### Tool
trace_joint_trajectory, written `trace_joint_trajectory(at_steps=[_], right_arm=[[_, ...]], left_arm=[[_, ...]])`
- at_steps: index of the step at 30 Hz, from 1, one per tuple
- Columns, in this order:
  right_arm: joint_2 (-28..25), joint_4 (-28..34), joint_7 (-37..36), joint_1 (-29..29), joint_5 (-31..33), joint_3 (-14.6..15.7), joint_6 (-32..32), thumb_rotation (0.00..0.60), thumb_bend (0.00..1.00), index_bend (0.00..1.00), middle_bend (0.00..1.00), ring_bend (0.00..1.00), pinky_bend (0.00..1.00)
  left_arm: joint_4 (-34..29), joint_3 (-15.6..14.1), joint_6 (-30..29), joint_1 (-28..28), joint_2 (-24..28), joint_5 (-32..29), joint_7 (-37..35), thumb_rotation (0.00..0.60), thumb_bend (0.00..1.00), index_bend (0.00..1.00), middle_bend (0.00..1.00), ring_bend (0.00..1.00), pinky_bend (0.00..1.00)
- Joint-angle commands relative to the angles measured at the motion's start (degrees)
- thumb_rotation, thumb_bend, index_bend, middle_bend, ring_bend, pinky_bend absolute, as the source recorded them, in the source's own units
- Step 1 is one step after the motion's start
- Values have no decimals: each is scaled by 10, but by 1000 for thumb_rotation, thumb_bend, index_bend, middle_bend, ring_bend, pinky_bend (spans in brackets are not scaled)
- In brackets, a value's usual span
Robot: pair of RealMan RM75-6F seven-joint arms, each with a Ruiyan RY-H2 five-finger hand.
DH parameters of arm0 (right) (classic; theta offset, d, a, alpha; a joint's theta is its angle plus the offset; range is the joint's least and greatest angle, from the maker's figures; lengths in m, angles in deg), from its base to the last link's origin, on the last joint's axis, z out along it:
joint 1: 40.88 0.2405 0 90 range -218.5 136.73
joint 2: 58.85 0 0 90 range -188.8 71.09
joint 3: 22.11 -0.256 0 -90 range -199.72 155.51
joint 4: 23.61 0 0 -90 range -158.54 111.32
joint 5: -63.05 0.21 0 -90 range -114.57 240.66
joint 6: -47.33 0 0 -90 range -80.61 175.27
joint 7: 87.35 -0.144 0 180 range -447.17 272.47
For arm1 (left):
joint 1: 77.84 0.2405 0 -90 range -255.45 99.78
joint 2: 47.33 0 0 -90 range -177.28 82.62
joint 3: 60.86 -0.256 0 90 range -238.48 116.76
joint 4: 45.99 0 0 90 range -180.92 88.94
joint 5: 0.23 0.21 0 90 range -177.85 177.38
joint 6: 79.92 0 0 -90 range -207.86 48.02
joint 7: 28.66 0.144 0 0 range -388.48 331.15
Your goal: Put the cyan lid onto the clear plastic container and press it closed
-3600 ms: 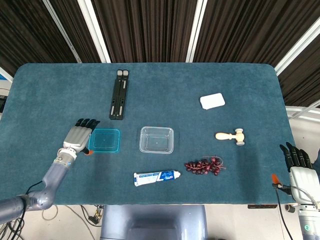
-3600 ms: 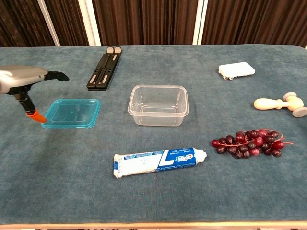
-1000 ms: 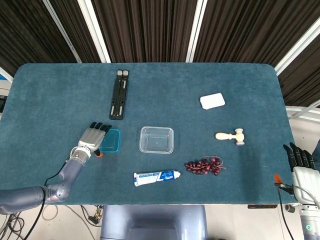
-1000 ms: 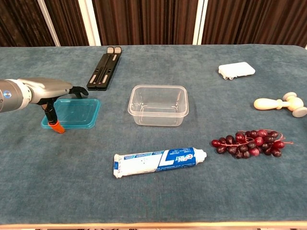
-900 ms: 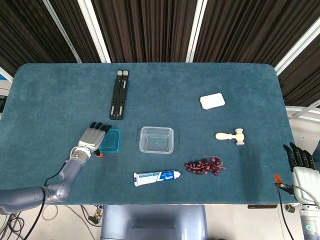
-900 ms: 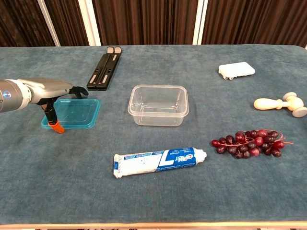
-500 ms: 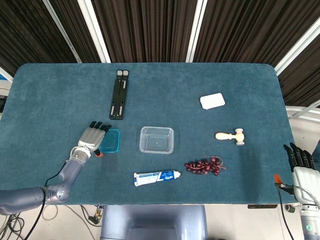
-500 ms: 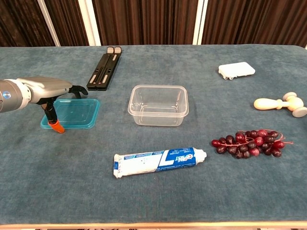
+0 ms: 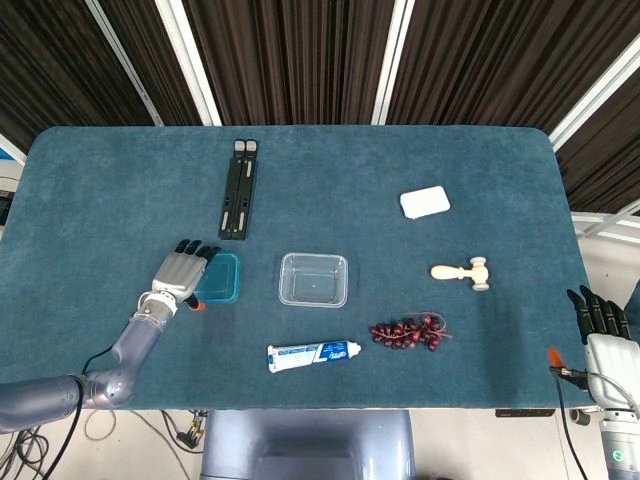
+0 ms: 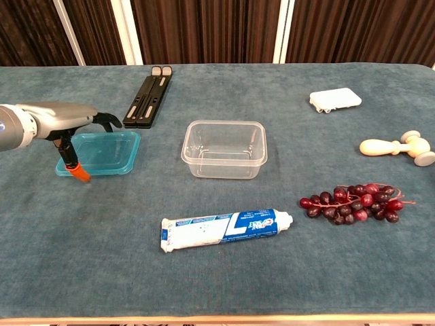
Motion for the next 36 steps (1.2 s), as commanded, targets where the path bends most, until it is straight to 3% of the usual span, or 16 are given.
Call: trace_joint_trajectory(at_steps=[1, 12, 17, 21, 27, 36], right_arm=[[0, 0, 0, 0, 0, 0, 0, 600, 363, 36, 0, 0, 0], [0, 1, -1, -1, 1, -1, 1, 600, 362, 35, 0, 0, 0], [1, 0, -1, -1, 2, -1, 2, 600, 362, 36, 0, 0, 0], [1, 0, -1, -2, 3, -2, 4, 600, 362, 36, 0, 0, 0], [2, -1, -2, -3, 4, -3, 5, 600, 362, 36, 0, 0, 0], [1, -1, -3, -4, 7, -5, 6, 600, 362, 36, 0, 0, 0]], left_arm=[[-5, 3, -2, 4, 6, 5, -8, 600, 151, 105, 301, 0, 0], [-80, 37, -6, -20, 58, 8, -2, 600, 151, 106, 296, 0, 0], [-119, 62, 1, -59, 79, -31, 26, 600, 152, 108, 296, 0, 0], [-140, 77, 15, -107, 86, -109, 58, 600, 152, 108, 296, 0, 0], [-159, 90, -3, -170, 63, -204, 91, 600, 151, 112, 296, 0, 0], [-154, 105, -27, -210, 13, -247, 79, 600, 151, 119, 294, 0, 0]])
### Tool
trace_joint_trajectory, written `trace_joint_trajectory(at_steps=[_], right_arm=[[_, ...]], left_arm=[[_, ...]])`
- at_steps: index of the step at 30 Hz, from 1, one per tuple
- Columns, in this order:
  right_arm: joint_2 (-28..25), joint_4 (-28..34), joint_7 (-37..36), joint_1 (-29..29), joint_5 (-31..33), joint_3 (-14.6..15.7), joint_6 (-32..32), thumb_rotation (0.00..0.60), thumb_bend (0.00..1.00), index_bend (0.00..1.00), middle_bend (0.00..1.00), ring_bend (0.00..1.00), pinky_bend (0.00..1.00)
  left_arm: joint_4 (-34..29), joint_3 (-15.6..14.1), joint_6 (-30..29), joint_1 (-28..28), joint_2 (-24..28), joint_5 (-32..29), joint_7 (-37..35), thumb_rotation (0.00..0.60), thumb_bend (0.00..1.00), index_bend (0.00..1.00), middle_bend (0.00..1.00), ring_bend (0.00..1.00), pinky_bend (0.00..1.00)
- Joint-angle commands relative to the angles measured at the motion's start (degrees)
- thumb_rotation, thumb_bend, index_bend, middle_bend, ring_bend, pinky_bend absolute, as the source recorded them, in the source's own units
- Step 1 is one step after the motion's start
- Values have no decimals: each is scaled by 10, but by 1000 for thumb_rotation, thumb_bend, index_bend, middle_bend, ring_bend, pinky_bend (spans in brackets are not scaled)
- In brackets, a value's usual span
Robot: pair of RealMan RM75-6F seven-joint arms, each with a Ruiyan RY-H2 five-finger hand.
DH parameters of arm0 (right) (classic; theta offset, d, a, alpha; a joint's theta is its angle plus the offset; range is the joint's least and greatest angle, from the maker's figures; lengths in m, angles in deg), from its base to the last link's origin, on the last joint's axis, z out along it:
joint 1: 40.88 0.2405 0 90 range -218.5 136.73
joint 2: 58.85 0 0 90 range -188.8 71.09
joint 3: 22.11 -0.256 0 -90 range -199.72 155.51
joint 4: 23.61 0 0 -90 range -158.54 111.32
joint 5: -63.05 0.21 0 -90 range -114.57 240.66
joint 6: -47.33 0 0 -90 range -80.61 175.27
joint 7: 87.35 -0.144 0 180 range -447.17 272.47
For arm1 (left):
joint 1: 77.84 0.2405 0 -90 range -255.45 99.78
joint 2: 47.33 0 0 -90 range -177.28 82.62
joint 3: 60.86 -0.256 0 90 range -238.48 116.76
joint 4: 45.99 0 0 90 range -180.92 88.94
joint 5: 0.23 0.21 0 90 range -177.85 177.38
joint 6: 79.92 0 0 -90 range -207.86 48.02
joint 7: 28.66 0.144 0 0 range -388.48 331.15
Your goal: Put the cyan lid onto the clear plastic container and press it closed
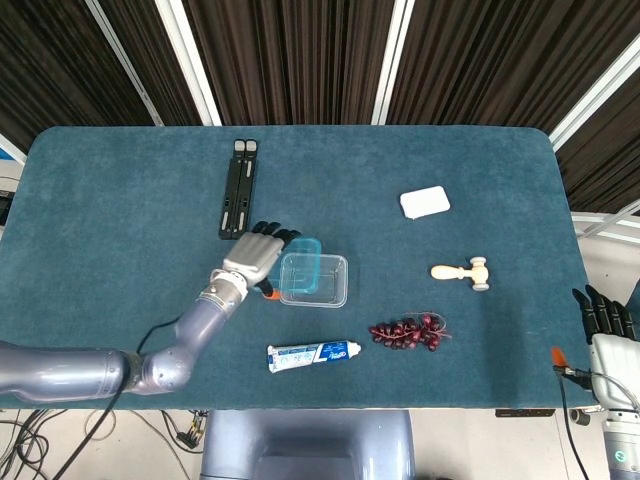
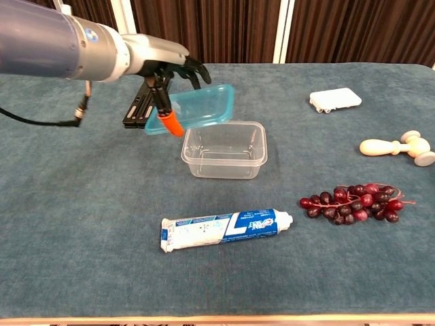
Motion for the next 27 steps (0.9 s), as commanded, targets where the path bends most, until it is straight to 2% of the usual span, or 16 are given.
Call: trace_joint_trajectory(at_steps=[1, 13, 27], right_arm=[[0, 1, -1, 0, 1, -1, 1, 600, 362, 36, 0, 0, 0], [-1, 2, -1, -2, 3, -1, 1, 600, 362, 36, 0, 0, 0], [-1, 4, -1, -2, 8, -3, 0, 600, 362, 35, 0, 0, 0]], left_arm=[[3, 6, -18, -11, -22, -13, -5, 600, 151, 119, 293, 0, 0], [24, -8, -42, -27, -62, 5, -2, 600, 151, 123, 293, 0, 0], [43, -14, -47, -15, -85, 35, -22, 600, 151, 128, 291, 0, 0]])
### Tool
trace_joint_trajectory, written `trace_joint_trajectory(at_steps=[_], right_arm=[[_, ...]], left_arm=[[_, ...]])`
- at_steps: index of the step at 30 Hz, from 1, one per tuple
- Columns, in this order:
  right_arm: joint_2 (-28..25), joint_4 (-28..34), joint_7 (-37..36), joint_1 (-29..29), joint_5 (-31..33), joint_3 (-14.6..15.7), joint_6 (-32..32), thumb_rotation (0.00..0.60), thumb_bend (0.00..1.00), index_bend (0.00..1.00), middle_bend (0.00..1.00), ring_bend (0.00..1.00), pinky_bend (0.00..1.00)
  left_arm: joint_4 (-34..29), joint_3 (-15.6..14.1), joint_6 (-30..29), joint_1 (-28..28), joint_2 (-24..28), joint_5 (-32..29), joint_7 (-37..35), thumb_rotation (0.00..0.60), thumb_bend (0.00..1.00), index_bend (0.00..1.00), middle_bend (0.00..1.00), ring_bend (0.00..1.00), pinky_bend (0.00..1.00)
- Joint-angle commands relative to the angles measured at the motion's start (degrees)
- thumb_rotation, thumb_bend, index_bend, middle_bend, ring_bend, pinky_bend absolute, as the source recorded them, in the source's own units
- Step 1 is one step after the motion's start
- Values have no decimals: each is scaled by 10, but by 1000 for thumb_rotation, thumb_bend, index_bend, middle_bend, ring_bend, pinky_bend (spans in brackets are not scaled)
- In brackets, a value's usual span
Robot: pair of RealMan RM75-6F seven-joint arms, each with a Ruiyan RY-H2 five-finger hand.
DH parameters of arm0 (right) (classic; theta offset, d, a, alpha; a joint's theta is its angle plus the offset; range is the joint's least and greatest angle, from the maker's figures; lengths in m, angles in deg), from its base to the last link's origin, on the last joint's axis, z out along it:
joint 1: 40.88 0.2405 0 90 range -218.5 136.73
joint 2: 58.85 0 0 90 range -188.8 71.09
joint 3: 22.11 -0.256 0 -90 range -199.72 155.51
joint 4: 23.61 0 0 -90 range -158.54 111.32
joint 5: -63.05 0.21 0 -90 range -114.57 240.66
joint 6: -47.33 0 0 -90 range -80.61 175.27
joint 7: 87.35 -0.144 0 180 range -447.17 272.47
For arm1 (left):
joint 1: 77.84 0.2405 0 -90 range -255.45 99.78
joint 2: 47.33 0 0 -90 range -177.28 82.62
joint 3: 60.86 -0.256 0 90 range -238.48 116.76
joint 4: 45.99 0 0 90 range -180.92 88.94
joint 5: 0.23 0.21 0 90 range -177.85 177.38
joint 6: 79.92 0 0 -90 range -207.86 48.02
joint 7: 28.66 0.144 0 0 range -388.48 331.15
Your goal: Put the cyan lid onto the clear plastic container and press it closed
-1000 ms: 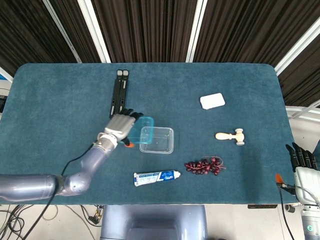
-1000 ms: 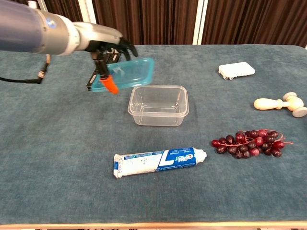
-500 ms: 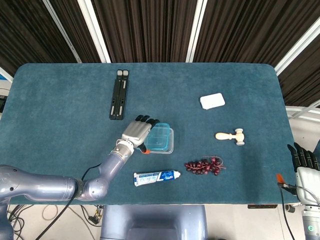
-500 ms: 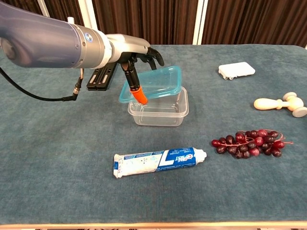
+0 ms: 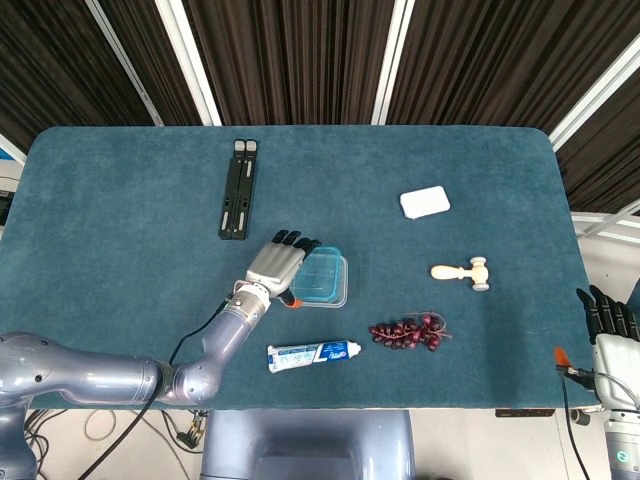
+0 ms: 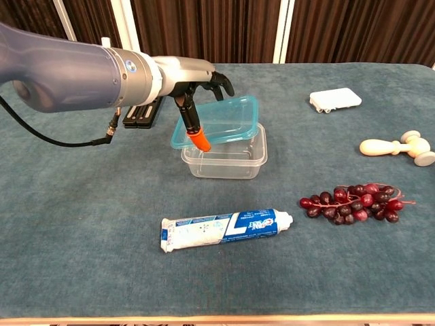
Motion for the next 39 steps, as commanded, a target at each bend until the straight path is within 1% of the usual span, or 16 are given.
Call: trace_joint_trajectory(at_steps=[1, 8, 15, 29, 39], right_arm=[[0, 0, 0, 0, 1, 0, 0, 600, 362, 36, 0, 0, 0], [0, 1, 1, 0, 2, 0, -1, 600, 362, 36, 0, 0, 0], [-1, 1, 0, -1, 2, 0, -1, 600, 362, 36, 0, 0, 0], [-1, 2, 1, -1, 4, -1, -1, 600, 363, 36, 0, 0, 0], [-1, 3, 2, -1, 5, -1, -3, 600, 363, 35, 0, 0, 0]], left_arm=[[5, -3, 5, 4, -4, 6, -4, 600, 151, 128, 291, 0, 0], [20, -7, 12, 5, -16, 11, -5, 600, 151, 129, 291, 0, 0], [28, -5, 13, 4, -24, 12, -6, 600, 151, 129, 291, 0, 0], [30, -5, 9, 4, -28, 8, 4, 600, 151, 129, 291, 0, 0], [33, 0, 13, 3, -29, 8, 4, 600, 151, 130, 291, 0, 0]])
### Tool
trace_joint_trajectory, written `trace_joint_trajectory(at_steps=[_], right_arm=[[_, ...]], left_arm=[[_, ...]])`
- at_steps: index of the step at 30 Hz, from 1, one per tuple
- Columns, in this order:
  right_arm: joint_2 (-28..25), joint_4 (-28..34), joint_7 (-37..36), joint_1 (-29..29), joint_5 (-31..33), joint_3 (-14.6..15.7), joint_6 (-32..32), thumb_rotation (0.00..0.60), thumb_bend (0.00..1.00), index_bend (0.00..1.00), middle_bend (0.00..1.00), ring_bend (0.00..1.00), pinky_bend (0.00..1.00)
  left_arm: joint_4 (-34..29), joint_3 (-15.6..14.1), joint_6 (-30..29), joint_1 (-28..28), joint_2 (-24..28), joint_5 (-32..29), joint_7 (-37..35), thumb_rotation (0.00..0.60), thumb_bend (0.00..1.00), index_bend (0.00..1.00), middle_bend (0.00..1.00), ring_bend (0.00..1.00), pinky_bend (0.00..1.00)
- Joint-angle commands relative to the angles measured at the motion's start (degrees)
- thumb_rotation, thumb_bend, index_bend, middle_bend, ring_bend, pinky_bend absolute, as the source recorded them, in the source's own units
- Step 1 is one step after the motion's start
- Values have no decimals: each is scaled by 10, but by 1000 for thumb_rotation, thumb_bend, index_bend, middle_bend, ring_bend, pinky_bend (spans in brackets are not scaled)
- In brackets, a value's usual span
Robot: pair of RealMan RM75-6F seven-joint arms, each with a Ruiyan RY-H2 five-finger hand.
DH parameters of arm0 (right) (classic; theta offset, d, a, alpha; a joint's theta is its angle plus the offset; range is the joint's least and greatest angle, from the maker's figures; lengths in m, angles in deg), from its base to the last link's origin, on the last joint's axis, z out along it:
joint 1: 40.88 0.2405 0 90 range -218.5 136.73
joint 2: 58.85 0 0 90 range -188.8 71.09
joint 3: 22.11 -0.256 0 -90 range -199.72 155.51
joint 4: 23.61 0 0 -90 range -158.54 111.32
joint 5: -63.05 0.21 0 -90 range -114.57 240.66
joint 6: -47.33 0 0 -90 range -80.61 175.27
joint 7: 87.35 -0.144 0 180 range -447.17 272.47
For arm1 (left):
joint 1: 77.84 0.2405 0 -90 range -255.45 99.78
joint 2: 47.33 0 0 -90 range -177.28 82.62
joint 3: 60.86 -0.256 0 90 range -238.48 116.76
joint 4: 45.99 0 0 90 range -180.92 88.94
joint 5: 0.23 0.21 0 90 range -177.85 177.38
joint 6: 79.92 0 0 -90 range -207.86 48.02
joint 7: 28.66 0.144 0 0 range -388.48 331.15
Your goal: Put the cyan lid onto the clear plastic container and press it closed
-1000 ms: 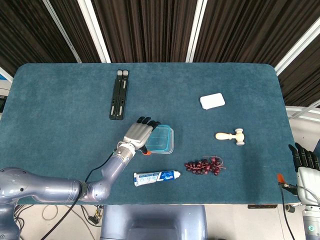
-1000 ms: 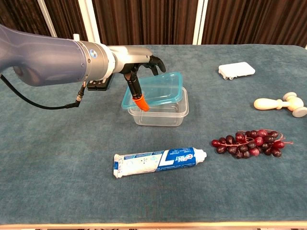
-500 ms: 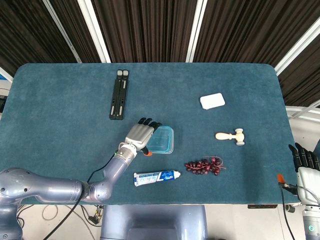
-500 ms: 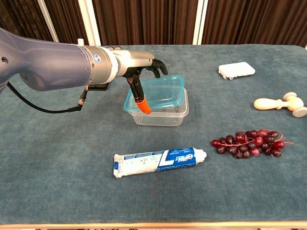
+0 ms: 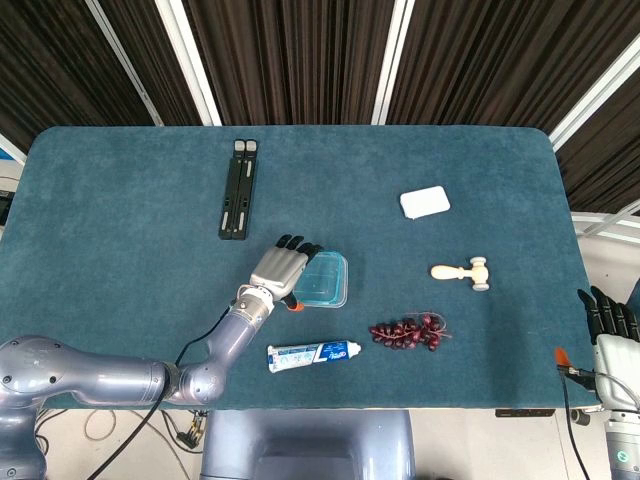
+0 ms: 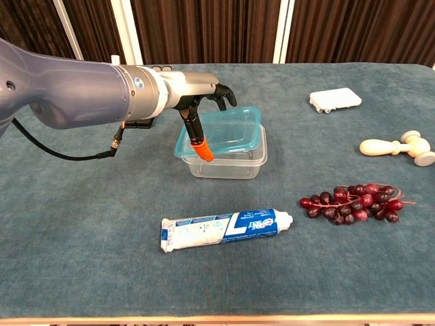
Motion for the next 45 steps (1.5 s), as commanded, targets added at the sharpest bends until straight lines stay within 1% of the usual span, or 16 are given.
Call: trace_joint_trajectory(at_steps=[1, 14, 24, 45], right_arm=[[0, 0, 1, 0, 0, 0, 0, 600, 362, 36, 0, 0, 0], [0, 0, 0, 0, 0, 0, 0, 600, 362, 36, 0, 0, 0], [0, 0, 0, 0, -1, 0, 0, 600, 362, 36, 0, 0, 0], [-1, 1, 0, 0, 0, 0, -1, 600, 362, 36, 0, 0, 0]], left_arm=[[2, 1, 2, -1, 0, 0, 1, 600, 151, 130, 291, 0, 0], [9, 0, 3, -3, -7, -3, 5, 600, 148, 129, 289, 0, 0], [8, -2, 4, -5, -8, -6, 13, 600, 146, 122, 262, 0, 0], [15, 1, -3, -12, -15, -21, 27, 600, 145, 119, 254, 0, 0]])
